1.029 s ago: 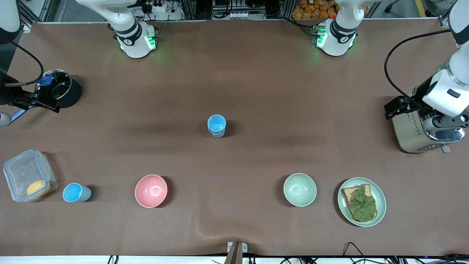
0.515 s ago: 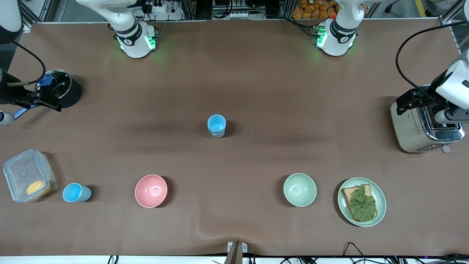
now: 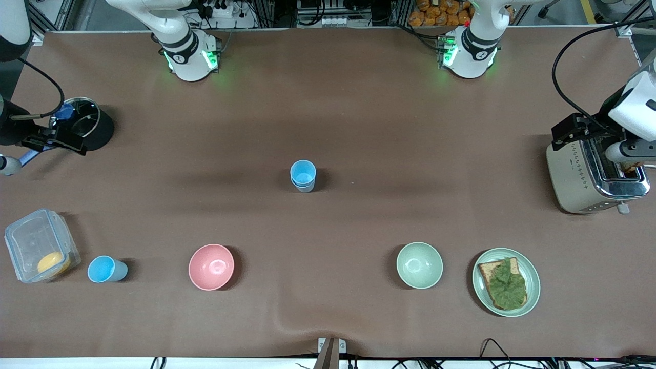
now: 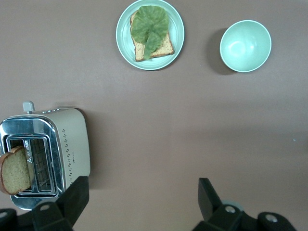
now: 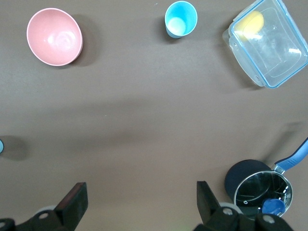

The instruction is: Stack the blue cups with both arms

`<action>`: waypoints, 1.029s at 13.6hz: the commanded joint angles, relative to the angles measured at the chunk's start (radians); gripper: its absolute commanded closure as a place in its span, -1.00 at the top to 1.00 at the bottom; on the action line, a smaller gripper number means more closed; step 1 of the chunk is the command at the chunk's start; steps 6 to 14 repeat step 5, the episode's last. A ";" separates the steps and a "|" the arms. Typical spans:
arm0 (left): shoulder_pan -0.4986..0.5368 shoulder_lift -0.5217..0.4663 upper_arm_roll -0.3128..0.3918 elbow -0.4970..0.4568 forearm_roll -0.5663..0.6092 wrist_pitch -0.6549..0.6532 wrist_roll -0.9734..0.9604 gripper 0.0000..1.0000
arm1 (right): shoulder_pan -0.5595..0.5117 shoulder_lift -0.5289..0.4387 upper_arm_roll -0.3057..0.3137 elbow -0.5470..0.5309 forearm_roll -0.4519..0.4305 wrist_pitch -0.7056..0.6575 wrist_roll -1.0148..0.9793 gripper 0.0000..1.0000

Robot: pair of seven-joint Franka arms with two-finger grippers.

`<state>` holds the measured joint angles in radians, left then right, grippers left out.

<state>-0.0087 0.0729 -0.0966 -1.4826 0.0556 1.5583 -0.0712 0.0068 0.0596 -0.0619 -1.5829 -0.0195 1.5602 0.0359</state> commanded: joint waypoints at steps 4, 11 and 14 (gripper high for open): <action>-0.008 -0.022 0.015 -0.012 -0.059 -0.021 0.008 1.00 | -0.014 0.006 0.013 0.017 -0.003 -0.014 0.012 1.00; -0.005 -0.024 0.015 -0.011 -0.066 -0.023 -0.005 1.00 | -0.016 0.006 0.013 0.017 -0.003 -0.014 0.012 1.00; -0.005 -0.024 0.015 -0.011 -0.066 -0.023 -0.005 1.00 | -0.016 0.006 0.013 0.017 -0.003 -0.014 0.012 1.00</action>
